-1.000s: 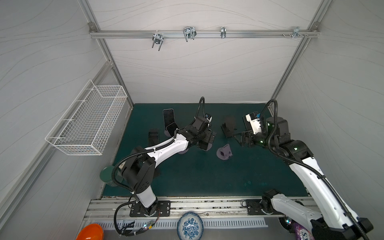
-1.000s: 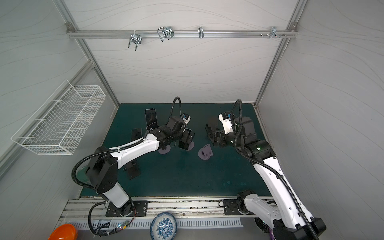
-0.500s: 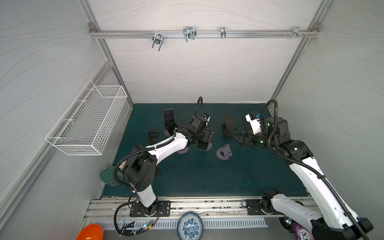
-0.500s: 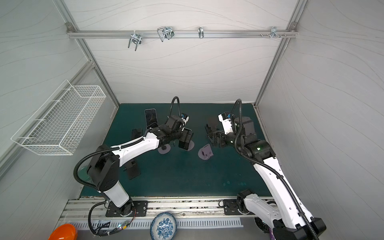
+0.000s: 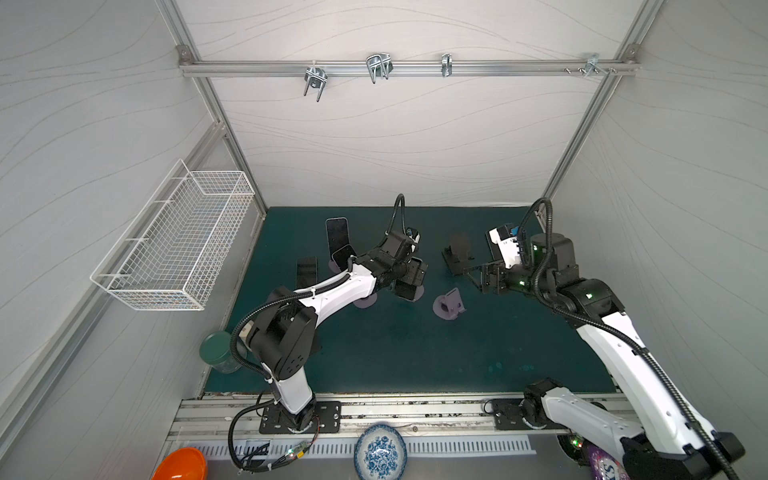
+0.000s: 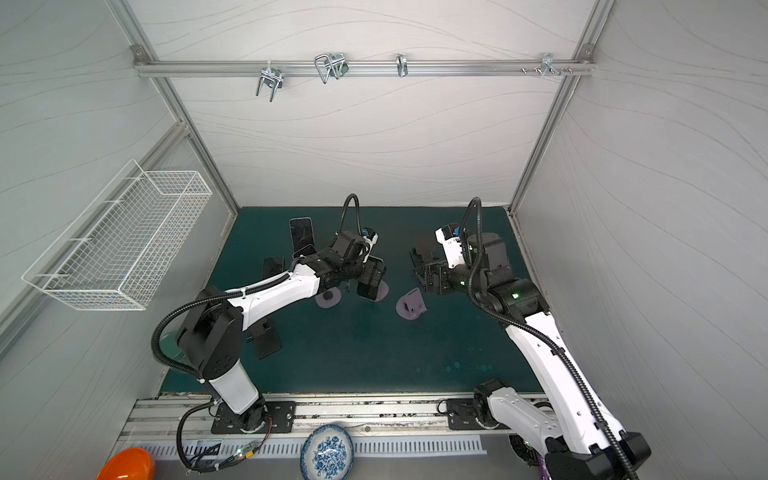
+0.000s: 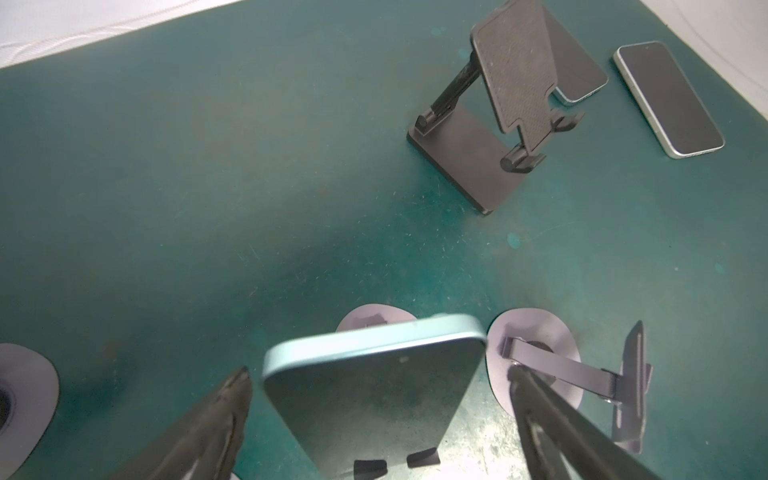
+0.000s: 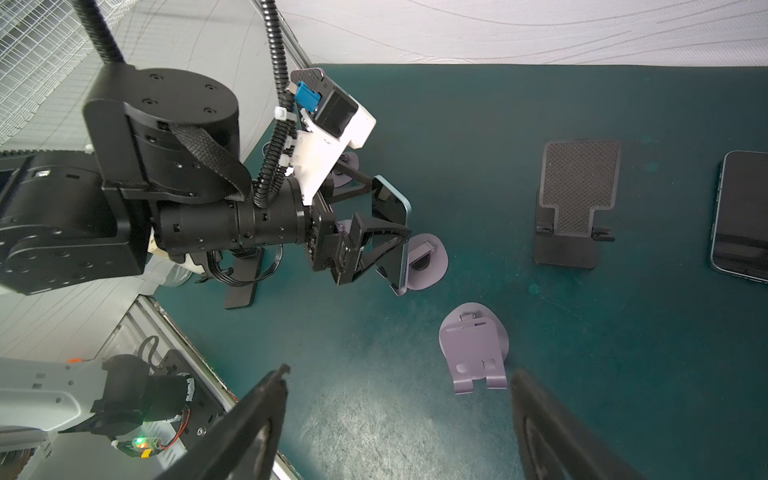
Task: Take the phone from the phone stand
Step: 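Lower the left gripper onto the mint-green phone on the lavender stand, then close the left gripper on the mint-green phone and lift it off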
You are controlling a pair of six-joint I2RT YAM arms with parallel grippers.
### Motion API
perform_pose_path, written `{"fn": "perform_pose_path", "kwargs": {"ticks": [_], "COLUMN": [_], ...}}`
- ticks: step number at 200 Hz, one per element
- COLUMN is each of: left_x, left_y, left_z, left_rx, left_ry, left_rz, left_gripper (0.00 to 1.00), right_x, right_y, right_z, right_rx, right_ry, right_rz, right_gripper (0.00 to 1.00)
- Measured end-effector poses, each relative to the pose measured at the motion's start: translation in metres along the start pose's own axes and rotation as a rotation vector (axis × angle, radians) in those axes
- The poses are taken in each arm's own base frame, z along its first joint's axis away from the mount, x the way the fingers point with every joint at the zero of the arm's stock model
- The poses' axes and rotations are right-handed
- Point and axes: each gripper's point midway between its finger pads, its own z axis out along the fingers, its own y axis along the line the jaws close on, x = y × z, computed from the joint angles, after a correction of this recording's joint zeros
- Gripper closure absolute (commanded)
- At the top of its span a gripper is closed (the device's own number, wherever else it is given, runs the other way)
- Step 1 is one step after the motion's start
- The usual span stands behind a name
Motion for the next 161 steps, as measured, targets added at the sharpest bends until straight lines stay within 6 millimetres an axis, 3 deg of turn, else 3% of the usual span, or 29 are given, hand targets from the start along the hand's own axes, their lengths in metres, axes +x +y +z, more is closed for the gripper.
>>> {"fn": "perform_pose_path", "kwargs": {"ticks": [161], "left_x": [0.0079], "left_y": [0.0022], "left_z": [0.0094], "left_rx": [0.013], "left_ry": [0.028], "left_rz": [-0.004], "left_gripper": [0.08], "right_x": [0.0017], "right_y": [0.0039], "right_z": [0.0069], "right_rx": [-0.015], "right_ry": [0.024], "right_rz": [-0.004], "right_gripper": [0.15]}}
